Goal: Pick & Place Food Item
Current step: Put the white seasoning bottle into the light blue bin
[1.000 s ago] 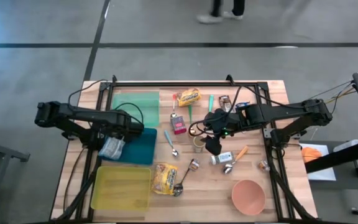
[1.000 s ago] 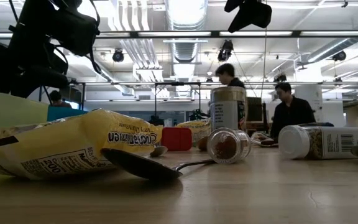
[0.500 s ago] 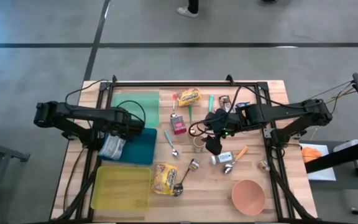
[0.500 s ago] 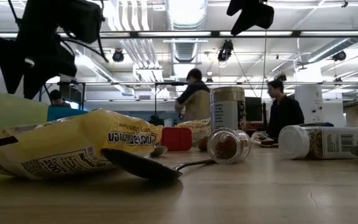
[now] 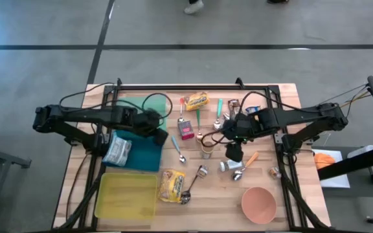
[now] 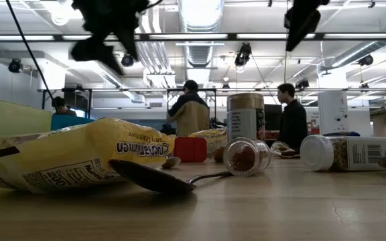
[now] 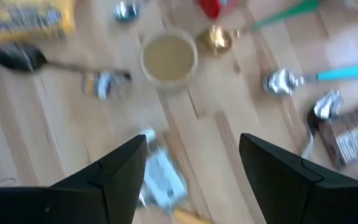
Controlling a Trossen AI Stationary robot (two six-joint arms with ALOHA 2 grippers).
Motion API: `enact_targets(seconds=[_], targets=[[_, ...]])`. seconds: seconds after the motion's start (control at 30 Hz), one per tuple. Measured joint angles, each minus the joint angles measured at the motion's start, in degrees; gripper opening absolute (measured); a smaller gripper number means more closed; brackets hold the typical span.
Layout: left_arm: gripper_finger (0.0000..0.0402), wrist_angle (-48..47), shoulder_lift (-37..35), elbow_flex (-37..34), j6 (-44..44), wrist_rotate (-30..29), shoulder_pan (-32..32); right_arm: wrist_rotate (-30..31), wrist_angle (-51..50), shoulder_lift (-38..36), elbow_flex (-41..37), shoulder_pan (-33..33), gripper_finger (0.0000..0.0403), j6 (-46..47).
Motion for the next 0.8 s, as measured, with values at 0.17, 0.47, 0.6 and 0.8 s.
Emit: enact_targets(seconds=[0.17, 0.47, 0.6, 0.8], targets=[[0.0234, 8.61, 0.0, -0.39, 3.38, 1.82, -0.1, -1.29, -1.41, 0.04, -3.41, 2.72, 0.0256, -4.0], [0.0234, 9.36, 0.44, -0.46, 5.76, 2.51, -0.15, -5.61, 2.13, 0.11, -13.04, 4.16, 0.0256, -5.39], [0.0234, 9.56, 0.48, -0.46, 6.13, 2.53, -0.15, -6.04, 6.31, 0.11, -16.61, 4.2, 0.0256, -6.55], [0.0234, 10.63, 0.48, -0.5, 6.56, 2.77, -0.15, -6.83, 12.08, 0.13, -21.4, 4.82, 0.0256, -9.92]])
